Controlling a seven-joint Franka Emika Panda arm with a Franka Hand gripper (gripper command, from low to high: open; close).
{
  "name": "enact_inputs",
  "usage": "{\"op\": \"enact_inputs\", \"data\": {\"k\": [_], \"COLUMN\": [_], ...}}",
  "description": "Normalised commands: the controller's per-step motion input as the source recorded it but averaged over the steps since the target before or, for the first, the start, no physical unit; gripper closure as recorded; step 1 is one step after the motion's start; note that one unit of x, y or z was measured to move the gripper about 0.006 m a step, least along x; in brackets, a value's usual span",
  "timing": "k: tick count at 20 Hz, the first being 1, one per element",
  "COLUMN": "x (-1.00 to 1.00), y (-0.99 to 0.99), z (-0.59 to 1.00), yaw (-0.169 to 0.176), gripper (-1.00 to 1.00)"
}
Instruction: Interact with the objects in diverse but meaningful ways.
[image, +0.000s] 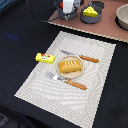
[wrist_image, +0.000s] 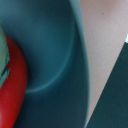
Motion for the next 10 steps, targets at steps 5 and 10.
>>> {"op": "enact_inputs", "data": {"k": [5,10], "x": [-0.08,-0.07], "y": [0.0,0.0], "z": [-0.2,-0.14], "yaw": [0.057,0.049], "gripper": [1.0,1.0]}}
